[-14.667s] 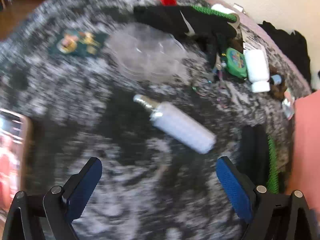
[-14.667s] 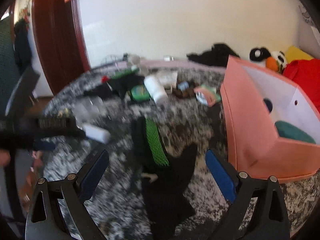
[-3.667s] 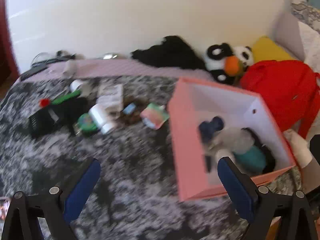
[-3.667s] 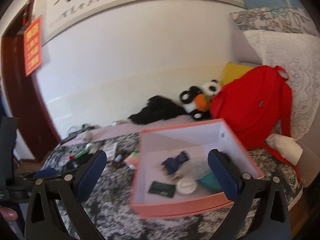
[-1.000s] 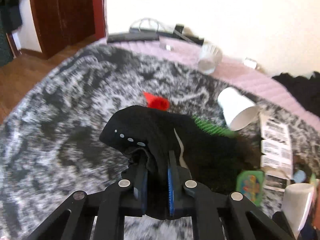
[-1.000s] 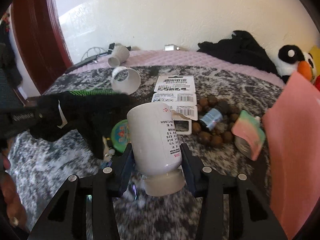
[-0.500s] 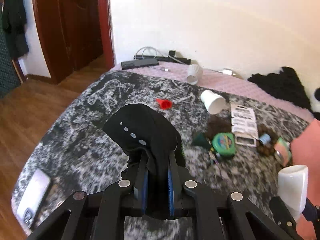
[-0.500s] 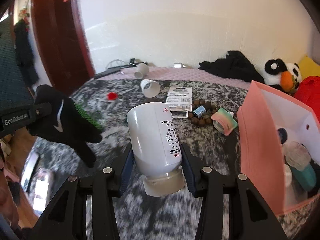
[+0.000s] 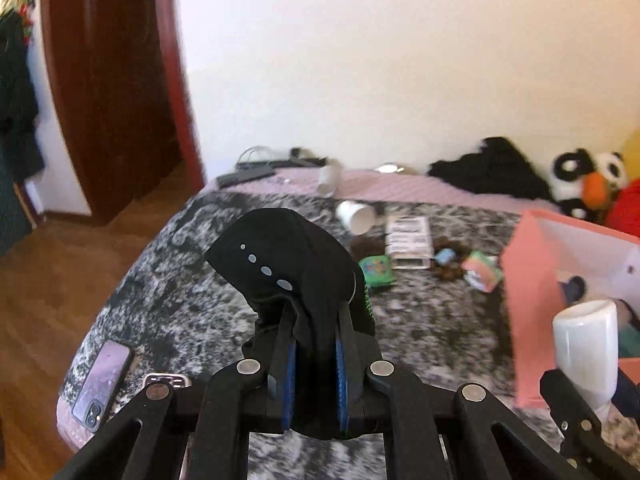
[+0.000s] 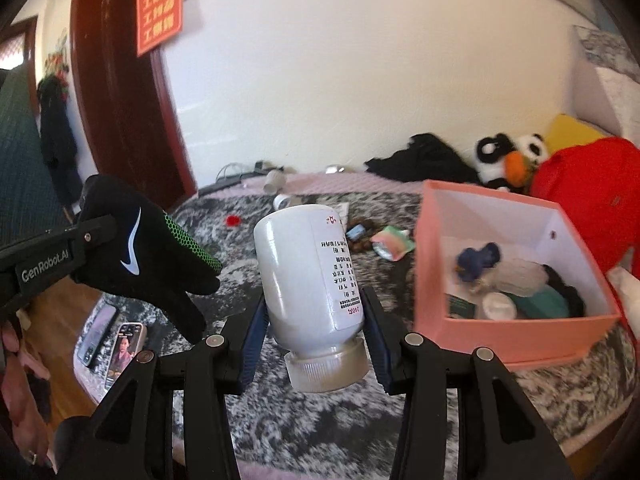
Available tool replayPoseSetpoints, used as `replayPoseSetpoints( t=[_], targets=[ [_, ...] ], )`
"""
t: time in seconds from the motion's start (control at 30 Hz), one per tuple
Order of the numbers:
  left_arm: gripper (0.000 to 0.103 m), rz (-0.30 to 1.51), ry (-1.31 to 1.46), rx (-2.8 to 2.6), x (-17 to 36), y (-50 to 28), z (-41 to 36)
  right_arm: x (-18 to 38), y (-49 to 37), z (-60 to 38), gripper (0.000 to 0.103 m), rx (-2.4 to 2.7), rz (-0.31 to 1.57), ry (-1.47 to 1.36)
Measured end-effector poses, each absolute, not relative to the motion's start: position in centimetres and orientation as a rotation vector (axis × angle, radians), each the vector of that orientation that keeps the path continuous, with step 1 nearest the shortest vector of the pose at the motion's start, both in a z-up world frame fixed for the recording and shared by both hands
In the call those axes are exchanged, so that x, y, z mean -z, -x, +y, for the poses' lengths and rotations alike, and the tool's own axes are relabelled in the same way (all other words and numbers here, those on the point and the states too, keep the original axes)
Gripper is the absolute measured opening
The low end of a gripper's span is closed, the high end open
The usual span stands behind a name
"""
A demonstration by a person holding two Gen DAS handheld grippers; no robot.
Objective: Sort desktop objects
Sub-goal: 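Carry the glove and white bottle into the pink box and release both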
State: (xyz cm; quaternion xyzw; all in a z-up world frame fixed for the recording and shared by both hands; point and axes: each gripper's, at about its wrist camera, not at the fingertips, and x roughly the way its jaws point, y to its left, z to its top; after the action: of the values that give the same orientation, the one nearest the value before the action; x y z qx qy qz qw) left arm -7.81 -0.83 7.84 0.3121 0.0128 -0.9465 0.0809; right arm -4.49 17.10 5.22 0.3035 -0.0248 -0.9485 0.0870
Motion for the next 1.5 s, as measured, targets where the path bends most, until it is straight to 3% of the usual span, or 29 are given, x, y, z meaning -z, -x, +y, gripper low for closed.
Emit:
replayPoseSetpoints(
  t=[0.5,0.83,1.0,1.07,1.1,1.13,1.17,1.2,1.5],
  targets=[
    [0.010,-0.134,-0.853,3.111,-13.6,7.4,15.2,-10.1,-0.6,33.1,0.048,3.088,-0.253,-0.768],
    [0.010,-0.169,-0.862,3.251,-15.6,13.7,24.6,-11.1,4.4,41.9,0.048,3.207,-0.341,-0.770],
    [0.012,-0.162,-0.933,3.292,-14.1,18.8,27.4,-10.2,9.4,44.4,0.048,3.225,-0.357,-0.812],
    [0.027,-0.154,-0.993,3.322,-12.9,21.2,28.3,-9.2,11.9,45.3,0.049,3.229,-0.373,-0.837],
    [0.057,-0.150,-1.043,3.337,-12.0,22.2,28.6,-8.7,13.0,45.6,0.052,3.244,-0.377,-0.846],
    [0.090,-0.146,-1.089,3.350,-11.2,23.2,28.9,-8.1,13.7,45.8,0.076,3.271,-0.380,-0.851],
    [0.099,-0.137,-1.108,3.352,-10.5,23.9,28.8,-7.6,14.5,46.1,0.090,3.297,-0.383,-0.855],
    [0.101,-0.125,-1.096,3.352,-10.0,24.2,28.5,-7.1,15.3,46.3,0.102,3.324,-0.386,-0.859],
    [0.101,-0.007,-1.137,3.267,-8.2,24.9,24.1,-5.0,16.9,46.1,0.101,3.310,-0.501,-0.910]
  ],
)
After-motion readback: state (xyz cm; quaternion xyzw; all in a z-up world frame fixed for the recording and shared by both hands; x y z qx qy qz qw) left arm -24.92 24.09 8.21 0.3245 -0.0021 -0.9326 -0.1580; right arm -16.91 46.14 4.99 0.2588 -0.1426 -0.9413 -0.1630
